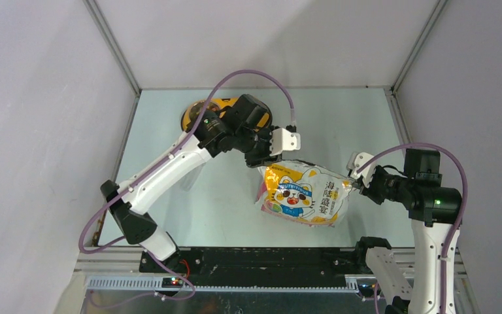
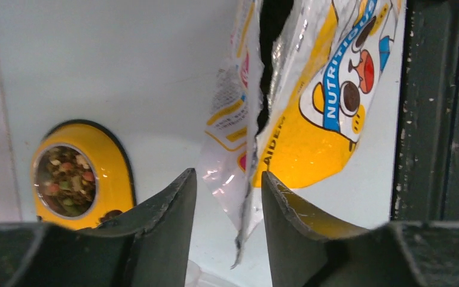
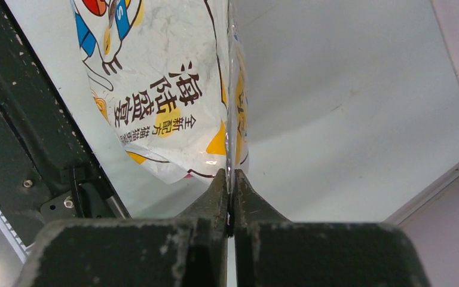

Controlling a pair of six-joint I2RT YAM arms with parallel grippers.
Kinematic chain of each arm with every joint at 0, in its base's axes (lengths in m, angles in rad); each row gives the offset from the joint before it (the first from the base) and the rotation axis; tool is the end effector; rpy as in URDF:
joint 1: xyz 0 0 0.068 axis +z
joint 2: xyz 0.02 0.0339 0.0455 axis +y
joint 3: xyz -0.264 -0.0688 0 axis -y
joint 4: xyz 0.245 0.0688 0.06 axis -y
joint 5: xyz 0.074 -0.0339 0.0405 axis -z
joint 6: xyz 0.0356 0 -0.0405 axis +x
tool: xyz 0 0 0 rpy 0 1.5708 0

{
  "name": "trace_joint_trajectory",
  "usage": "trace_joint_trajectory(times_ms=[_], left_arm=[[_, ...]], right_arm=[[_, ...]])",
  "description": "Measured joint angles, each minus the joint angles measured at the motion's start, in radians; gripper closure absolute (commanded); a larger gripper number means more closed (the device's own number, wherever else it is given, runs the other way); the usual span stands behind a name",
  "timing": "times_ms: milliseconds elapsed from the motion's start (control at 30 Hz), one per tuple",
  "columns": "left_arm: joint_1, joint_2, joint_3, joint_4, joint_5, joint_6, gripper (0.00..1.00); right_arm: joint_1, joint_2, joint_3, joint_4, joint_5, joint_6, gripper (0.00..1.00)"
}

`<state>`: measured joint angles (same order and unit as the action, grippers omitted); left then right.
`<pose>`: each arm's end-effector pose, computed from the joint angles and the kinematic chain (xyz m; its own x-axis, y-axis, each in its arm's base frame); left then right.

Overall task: Serve the pet food
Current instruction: Close the pet food bag at the center of the board.

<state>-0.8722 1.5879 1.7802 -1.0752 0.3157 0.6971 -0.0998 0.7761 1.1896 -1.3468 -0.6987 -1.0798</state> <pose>0.1986 -0.2537 0.3999 0.1677 0.7492 -0.6408 0.9743 -0.0268 0.2237 0.0939 0.0136 0.3705 -0.1084 -0.6678 -0.7365 -0.8488 0.4478 -0.2812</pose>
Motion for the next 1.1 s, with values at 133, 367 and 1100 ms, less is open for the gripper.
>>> trace_joint_trajectory(times_ms=[133, 367, 1100], left_arm=[[-0.012, 0.000, 0.042, 0.019, -0.002, -0.015, 0.46], [-0.054, 0.040, 0.109, 0.020, 0.030, -0.017, 0.44], [-0.072, 0.088, 0.114, -0.015, 0.008, -0.011, 1.00]], right_arm=[[0.003, 0.000, 0.000, 0.001, 0.003, 0.009, 1.00], [0.012, -0.008, 0.000, 0.002, 0.013, 0.019, 1.00], [0.021, -0.006, -0.005, 0.044, 0.041, 0.060, 1.00]])
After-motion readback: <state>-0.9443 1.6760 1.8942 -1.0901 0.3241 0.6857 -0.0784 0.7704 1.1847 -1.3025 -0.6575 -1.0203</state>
